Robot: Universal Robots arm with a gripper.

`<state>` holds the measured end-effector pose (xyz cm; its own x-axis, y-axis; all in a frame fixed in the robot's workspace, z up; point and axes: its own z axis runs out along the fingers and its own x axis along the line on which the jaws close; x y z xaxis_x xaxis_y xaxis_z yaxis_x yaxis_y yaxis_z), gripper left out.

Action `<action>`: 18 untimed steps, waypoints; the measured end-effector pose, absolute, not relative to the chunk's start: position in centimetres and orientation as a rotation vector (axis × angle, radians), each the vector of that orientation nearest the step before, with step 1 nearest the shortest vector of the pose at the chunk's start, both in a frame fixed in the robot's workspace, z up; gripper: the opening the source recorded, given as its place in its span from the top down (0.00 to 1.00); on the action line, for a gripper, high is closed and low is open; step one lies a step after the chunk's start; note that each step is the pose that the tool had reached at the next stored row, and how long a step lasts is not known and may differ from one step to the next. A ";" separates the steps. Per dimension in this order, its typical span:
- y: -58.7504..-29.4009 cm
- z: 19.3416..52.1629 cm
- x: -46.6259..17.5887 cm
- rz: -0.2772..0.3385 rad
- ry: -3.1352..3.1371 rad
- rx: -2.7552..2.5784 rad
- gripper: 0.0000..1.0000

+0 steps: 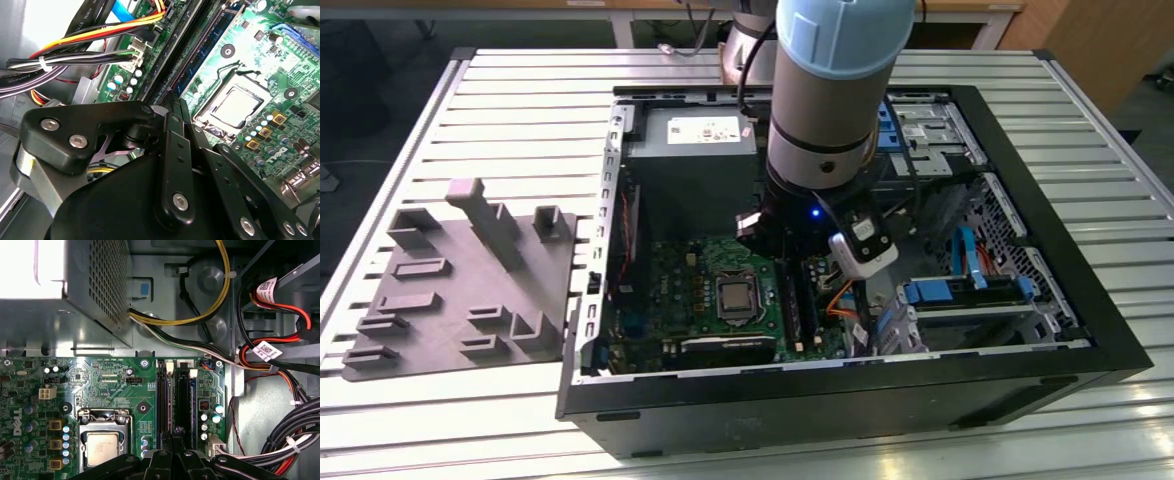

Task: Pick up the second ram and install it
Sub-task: 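Insert the second ram into the second slot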

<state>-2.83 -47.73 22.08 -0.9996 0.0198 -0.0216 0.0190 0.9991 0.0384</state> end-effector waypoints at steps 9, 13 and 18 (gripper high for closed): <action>-47.7 21.7 -2.8 0.063 3.119 0.030 0.89; -47.7 21.6 -2.8 0.064 3.119 0.030 0.89; -47.7 21.5 -2.8 0.063 3.119 0.030 0.89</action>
<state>-2.83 -47.73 21.54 -0.9996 0.0199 -0.0216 0.0190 0.9990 0.0409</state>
